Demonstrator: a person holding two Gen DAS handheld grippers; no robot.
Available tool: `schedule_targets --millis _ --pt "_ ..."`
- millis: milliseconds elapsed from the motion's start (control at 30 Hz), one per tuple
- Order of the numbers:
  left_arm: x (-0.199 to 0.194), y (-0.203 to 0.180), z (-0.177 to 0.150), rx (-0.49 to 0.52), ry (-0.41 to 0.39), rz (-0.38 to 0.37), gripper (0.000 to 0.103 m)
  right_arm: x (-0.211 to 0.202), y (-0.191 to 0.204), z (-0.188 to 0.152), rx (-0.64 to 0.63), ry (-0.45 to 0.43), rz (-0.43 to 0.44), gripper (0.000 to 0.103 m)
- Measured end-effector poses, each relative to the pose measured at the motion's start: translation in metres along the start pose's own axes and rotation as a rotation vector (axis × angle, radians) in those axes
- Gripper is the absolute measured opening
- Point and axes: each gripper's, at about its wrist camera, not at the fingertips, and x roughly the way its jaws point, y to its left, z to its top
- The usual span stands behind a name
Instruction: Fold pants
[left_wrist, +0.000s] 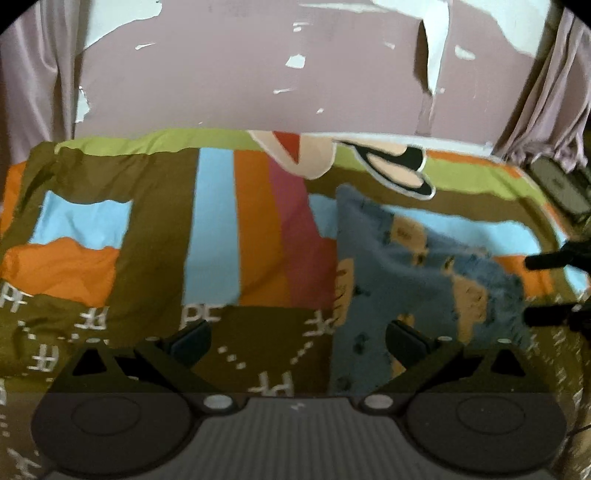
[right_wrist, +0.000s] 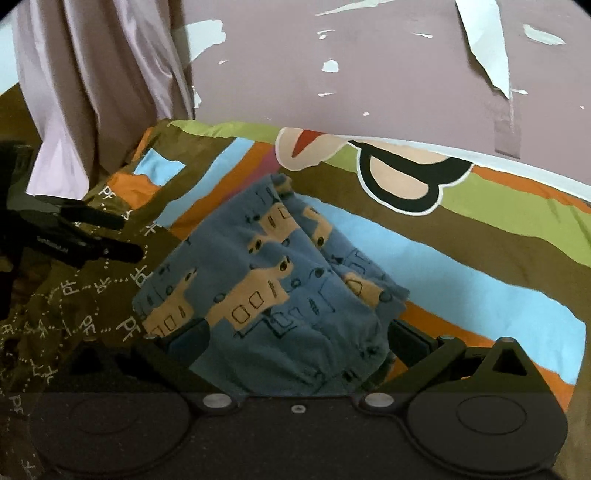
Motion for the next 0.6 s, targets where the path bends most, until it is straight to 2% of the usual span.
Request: schedule_targets --millis 200,267,400,500,600 --pt "0.000 -0.003 -0.005 -0.029 -0.077 -0.054 0.103 0.005 -0.015 0.000 0.041 -0.017 0.000 0.102" --pt "0.002 -0.005 -0.010 -0.027 -0.084 -0.036 0.103 0.006 -0.023 -0.001 0.085 -0.026 0.038 0.102" --pt "0.009 -0.007 -0.020 -0.029 -0.044 -0.011 0.103 0.011 -0.038 -0.007 0.151 -0.022 0.114 0.102" --pt "0.010 -0.004 -0.025 -0.058 -0.049 -0.040 0.103 0.015 -0.049 -0.014 0.185 -0.018 0.212 0.102" --pt "0.012 0.000 -0.028 -0.099 -0.060 -0.097 0.103 0.019 -0.062 -0.021 0.216 -0.028 0.245 0.102"
